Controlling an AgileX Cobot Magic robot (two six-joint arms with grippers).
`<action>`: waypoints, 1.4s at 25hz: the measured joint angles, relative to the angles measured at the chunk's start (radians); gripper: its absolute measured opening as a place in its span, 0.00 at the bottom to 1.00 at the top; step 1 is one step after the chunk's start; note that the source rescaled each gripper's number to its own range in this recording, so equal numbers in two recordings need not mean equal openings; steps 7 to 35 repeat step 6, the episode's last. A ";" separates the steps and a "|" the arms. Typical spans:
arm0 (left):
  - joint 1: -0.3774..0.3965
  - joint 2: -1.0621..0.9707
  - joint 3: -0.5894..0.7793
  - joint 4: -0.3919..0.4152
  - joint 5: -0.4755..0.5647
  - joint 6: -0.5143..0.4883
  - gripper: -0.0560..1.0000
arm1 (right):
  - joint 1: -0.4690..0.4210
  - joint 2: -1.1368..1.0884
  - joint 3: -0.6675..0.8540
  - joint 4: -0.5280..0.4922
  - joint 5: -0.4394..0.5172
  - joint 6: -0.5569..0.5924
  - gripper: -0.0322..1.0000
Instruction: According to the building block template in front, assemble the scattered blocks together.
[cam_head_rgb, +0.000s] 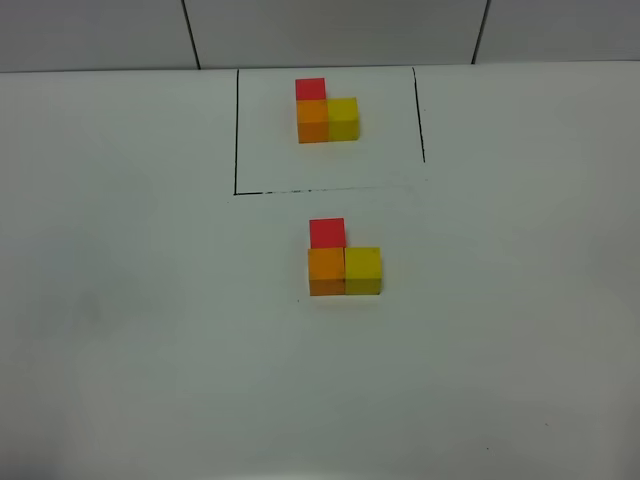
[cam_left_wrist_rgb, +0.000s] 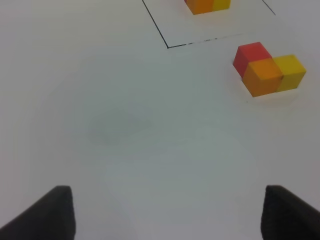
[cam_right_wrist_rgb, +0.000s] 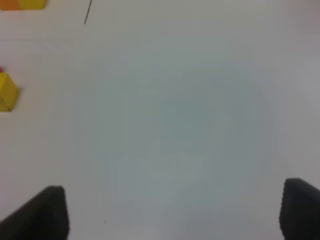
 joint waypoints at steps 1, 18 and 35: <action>0.000 0.000 0.000 0.000 0.000 0.000 0.82 | 0.000 0.000 0.000 0.000 0.000 0.000 0.74; 0.000 0.000 0.000 0.000 0.000 0.000 0.82 | 0.000 0.000 0.000 0.000 0.000 0.000 0.74; 0.000 0.000 0.000 0.000 0.000 0.000 0.82 | 0.000 0.000 0.000 0.000 0.000 0.000 0.74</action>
